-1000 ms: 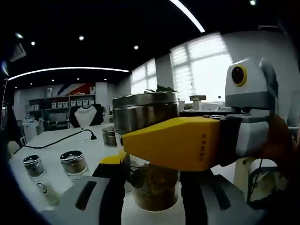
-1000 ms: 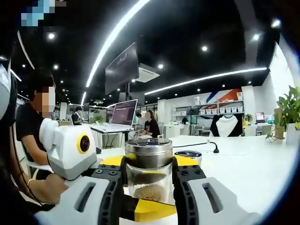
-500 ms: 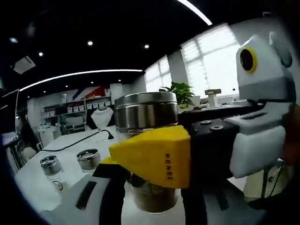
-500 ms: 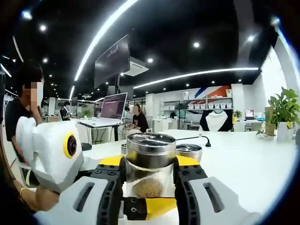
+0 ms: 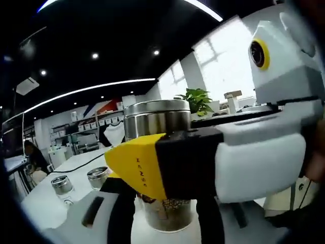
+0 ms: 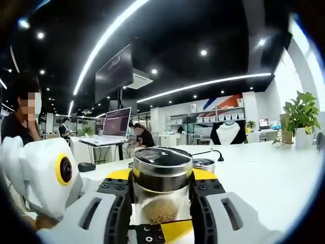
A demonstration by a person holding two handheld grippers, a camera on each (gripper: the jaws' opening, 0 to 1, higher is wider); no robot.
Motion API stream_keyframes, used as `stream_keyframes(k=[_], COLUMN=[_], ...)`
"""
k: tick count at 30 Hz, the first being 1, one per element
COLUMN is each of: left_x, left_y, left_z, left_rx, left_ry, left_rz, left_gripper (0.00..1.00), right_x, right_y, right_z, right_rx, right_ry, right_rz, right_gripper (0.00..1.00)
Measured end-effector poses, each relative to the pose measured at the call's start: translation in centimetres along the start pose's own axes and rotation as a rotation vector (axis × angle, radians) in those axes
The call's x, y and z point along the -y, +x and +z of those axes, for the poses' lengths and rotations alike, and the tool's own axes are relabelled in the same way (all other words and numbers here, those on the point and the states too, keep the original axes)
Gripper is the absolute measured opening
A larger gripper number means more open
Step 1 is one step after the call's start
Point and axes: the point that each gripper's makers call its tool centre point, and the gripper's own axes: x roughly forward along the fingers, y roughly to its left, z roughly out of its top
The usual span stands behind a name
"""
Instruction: Rotate the seasoning bottle until the label or dispensing opening points toward the visible target arrow and the bottle remains upright within the marked orientation range
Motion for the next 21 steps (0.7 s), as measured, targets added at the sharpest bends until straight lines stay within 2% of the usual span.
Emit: stream_keyframes(k=[3,5,7,11,15,16,21], left_x=[0.3,0.2,0.4,0.9,1.3,1.2,1.6], left_y=[0.2,0.0,0.0,-0.2,-0.3,-0.2,0.0], left_z=[0.2,0.5,1.0,2.1,2.7,2.6,2.5], left_rx=[0.016,0.021,0.046,0.089,0.115,0.114,0.109], left_ry=[-0.049,-0.033,0.027,0.045,-0.003,-0.009,-0.045], left_rz=[-0.044,-0.052,-0.083,-0.159,-0.246,-0.247,-0.329], left_gripper=[0.48,0.48,0.48,0.5,0.51,0.51,0.51], right_x=[0.0,-0.3,-0.2,-0.7,-0.7,-0.8,-1.4], right_y=[0.0,-0.2,-0.3,-0.6,-1.2,-1.2,-1.6], right_z=[0.4,0.7,0.9,1.7,1.9,1.8,1.9], right_rx=[0.026,0.038,0.053,0.075,0.088,0.091,0.082], right_ry=[-0.005,0.001,0.015,0.062,0.088,0.09,0.046], right_rz=[0.044,0.093,0.122,0.233,0.26,0.264,0.304], right_gripper=[0.4,0.4,0.4,0.4,0.4,0.4,0.4])
